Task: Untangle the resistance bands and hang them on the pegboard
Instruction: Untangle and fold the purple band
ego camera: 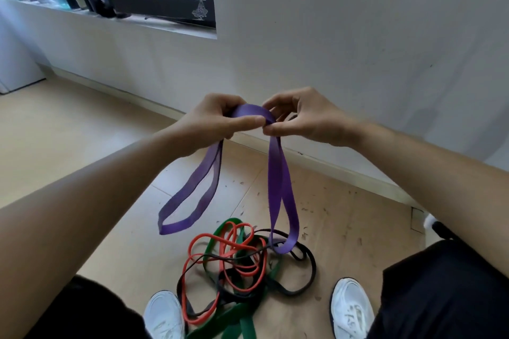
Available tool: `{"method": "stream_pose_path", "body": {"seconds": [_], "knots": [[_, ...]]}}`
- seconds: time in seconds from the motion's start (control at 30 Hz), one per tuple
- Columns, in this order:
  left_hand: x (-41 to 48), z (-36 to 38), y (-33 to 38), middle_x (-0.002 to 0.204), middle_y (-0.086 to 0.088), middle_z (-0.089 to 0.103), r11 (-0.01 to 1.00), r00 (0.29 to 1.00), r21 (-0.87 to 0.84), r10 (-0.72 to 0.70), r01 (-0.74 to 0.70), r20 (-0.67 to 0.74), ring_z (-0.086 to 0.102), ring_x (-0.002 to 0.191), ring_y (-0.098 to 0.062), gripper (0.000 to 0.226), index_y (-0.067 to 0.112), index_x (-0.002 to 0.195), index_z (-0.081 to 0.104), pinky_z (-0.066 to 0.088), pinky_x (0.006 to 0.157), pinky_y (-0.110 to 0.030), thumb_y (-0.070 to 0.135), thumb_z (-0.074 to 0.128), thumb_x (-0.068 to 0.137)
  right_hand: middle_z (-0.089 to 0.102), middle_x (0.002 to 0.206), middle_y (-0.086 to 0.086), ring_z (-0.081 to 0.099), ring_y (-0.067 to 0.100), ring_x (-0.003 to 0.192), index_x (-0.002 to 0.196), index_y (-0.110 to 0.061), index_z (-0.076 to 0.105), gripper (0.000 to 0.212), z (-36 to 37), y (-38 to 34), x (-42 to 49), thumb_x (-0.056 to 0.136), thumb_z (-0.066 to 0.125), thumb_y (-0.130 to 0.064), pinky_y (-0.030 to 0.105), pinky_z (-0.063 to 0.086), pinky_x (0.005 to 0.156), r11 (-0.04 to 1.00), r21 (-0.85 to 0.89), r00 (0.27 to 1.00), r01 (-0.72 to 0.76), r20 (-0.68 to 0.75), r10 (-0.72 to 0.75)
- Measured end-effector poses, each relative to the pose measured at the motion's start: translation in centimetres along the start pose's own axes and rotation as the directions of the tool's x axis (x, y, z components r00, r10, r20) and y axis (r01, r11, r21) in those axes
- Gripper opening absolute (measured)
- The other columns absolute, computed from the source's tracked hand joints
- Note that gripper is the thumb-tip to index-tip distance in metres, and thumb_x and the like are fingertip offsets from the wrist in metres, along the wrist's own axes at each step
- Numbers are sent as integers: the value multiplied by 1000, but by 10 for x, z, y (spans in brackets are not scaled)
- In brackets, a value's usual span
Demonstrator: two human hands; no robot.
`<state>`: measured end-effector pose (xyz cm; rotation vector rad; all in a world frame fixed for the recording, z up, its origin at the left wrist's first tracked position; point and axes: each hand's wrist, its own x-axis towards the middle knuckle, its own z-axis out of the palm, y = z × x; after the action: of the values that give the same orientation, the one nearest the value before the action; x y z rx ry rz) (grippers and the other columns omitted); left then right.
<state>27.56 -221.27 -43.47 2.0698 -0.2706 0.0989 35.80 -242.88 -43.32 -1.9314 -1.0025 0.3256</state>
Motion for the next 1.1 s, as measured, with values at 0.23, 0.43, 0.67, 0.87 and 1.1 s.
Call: {"method": "stream_pose_path", "body": {"seconds": [0.23, 0.43, 0.67, 0.87, 1.1], "knots": [[2, -2, 2, 66, 10, 53, 989, 997, -147, -6, -6, -78, 47, 61, -6, 27, 15, 91, 70, 44, 63, -23, 40, 72, 82, 74, 111, 5, 72, 16, 99, 116, -12, 70, 32, 22, 44, -5, 85, 79, -10, 31, 59, 85, 977, -59, 920, -206, 329, 214], [0, -11, 1, 62, 12, 48, 968, 993, -248, -8, -23, -121, 43, 58, -7, 29, 10, 92, 68, 42, 65, -25, 37, 75, 85, 76, 99, -3, 69, 16, 92, 108, -21, 74, 15, 53, 85, 1, 94, 69, -17, 25, 50, 70, 927, -161, 871, -340, 317, 375], [-4, -29, -11, 60, 15, 49, 963, 971, -269, -51, -14, -233, 43, 57, -6, 31, 9, 99, 70, 43, 66, -23, 36, 74, 86, 75, 112, 14, 72, 28, 95, 120, -11, 68, 23, 26, 96, 7, 98, 66, -17, 36, 59, 79, 847, 19, 806, -531, 319, 498], [-3, -43, -34, 59, 15, 48, 971, 912, -234, -138, 49, -385, 43, 56, -6, 31, 7, 100, 73, 42, 61, -22, 36, 74, 89, 72, 107, 17, 72, 31, 101, 114, -5, 65, 27, 7, 94, 2, 93, 71, -21, 43, 57, 91, 845, 95, 825, -526, 299, 480], [-5, -54, -50, 63, 9, 44, 960, 872, -250, -227, 126, -434, 41, 56, -9, 51, 6, 105, 76, 43, 62, -21, 50, 76, 80, 62, 82, 6, 59, 16, 65, 100, -6, 63, 19, -8, 99, 1, 88, 68, 8, 25, 49, 58, 881, 225, 909, -416, 99, 404]]}}
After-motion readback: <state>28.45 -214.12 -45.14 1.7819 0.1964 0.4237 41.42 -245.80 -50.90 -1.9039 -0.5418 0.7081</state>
